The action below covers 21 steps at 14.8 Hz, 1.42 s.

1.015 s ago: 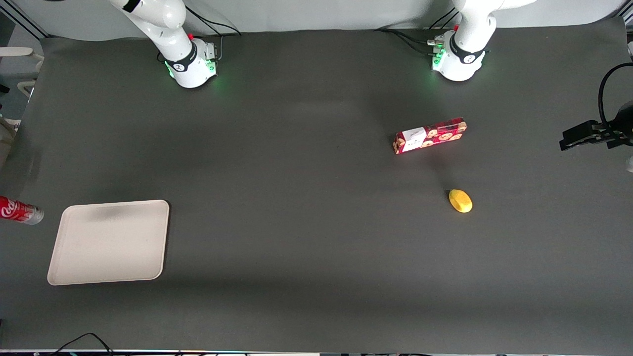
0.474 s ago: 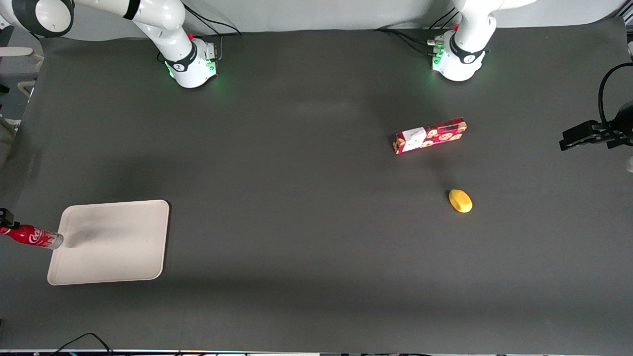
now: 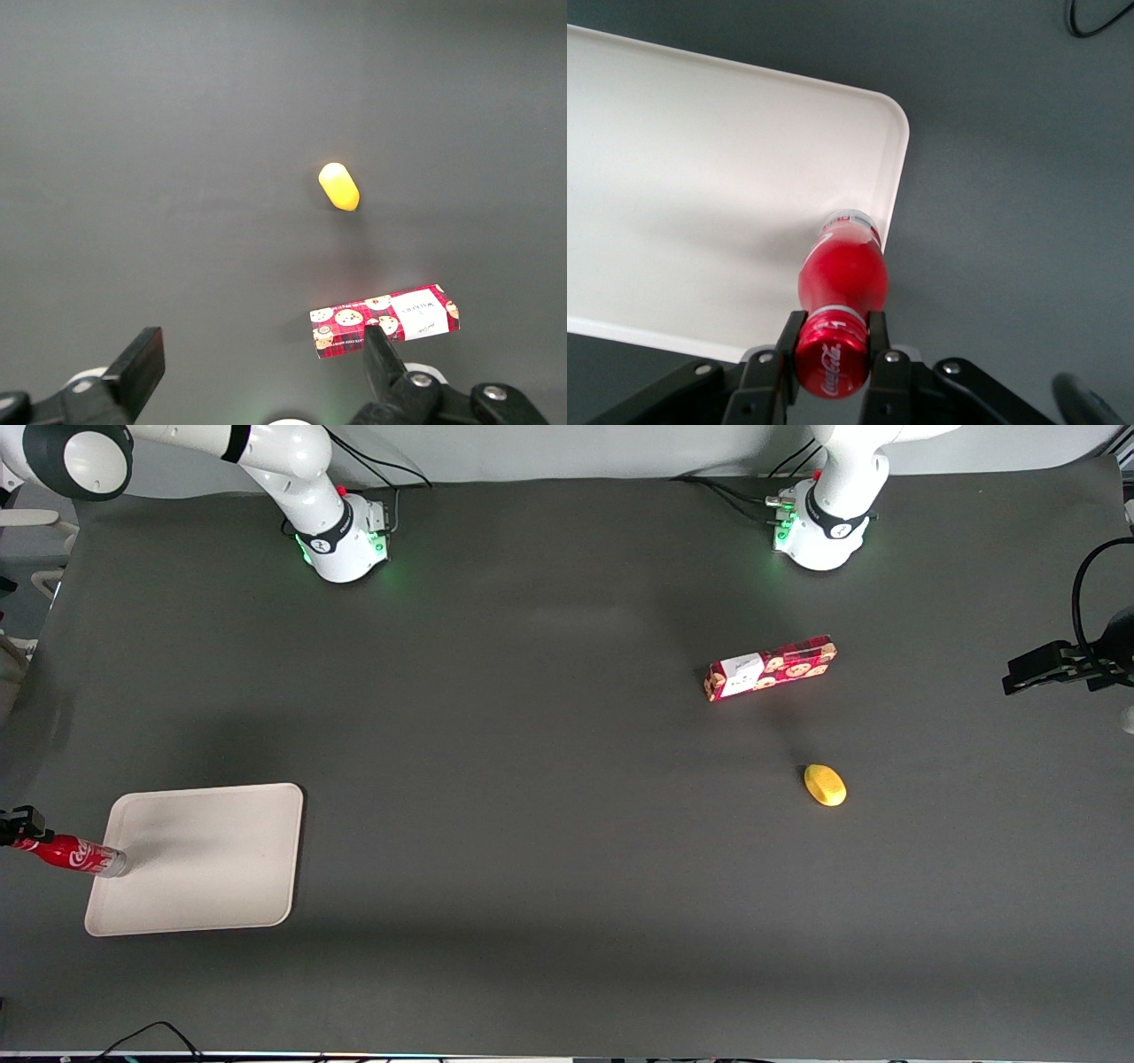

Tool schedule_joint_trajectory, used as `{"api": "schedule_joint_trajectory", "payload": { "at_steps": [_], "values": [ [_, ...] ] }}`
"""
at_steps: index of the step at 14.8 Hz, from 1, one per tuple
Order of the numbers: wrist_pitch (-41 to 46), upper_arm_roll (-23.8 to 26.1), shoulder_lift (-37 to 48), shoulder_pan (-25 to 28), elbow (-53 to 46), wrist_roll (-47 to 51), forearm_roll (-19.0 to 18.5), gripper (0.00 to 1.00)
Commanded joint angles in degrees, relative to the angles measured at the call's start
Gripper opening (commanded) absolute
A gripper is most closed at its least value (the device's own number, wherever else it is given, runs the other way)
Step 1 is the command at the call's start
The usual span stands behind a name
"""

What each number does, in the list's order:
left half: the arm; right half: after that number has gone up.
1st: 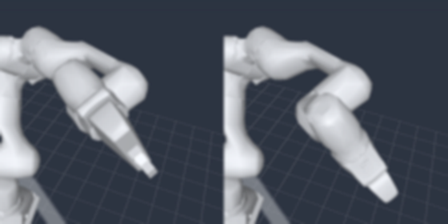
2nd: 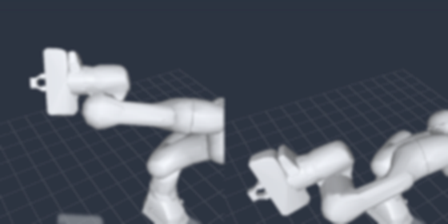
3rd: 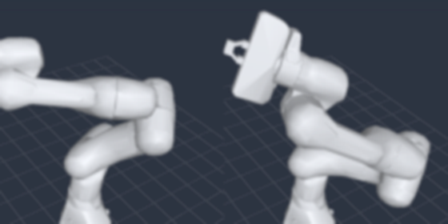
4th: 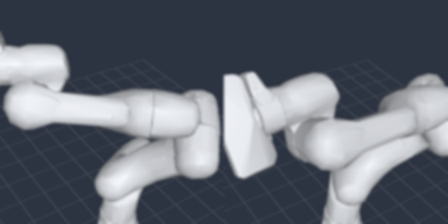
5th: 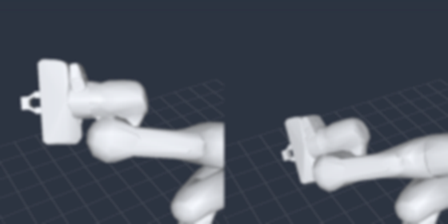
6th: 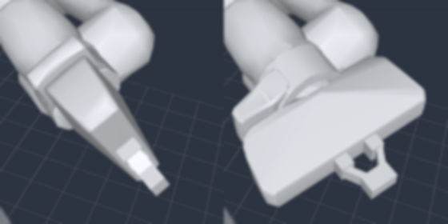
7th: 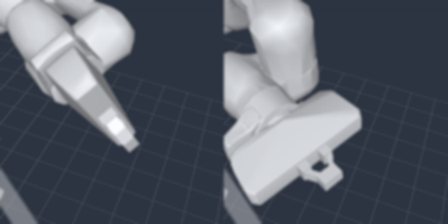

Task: Place coke bottle on tray
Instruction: 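Lower the bottle upright onto the tray's corner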

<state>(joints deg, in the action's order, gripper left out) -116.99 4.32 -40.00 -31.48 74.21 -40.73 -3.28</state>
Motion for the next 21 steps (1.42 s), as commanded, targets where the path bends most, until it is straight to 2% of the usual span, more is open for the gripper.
{"api": "schedule_joint_trajectory", "payload": {
  "at_steps": [1,4,5,6,7,9,10,11,12,16,19,21],
  "values": [
    [-0.8,0.3,0.2,-0.8,0.1,-2.3,2.1,0.00],
    [-0.8,0.3,0.1,-0.8,0.3,-2.3,2.2,0.00],
    [-0.8,0.3,0.1,-0.7,0.3,-2.2,2.2,0.04],
    [-0.9,0.3,-0.2,-0.7,0.4,-1.9,2.2,0.30],
    [-0.9,0.3,-0.2,-0.6,0.4,-1.6,2.2,0.40],
    [-1.1,0.4,-0.2,-0.6,0.3,-1.4,2.2,0.68],
    [-1.1,0.4,-0.2,-0.7,0.3,-1.4,2.2,0.76],
    [-1.2,0.4,-0.2,-0.7,0.3,-1.4,2.2,0.96],
    [-1.2,0.5,0.0,-0.7,0.3,-1.3,2.2,1.00],
    [-1.1,1.1,3.6,0.1,0.4,0.5,2.0,1.00],
    [1.8,2.3,9.6,3.3,2.2,11.7,1.4,1.00],
    [6.2,2.4,14.3,5.9,3.0,14.2,1.4,1.00]
  ]
}}
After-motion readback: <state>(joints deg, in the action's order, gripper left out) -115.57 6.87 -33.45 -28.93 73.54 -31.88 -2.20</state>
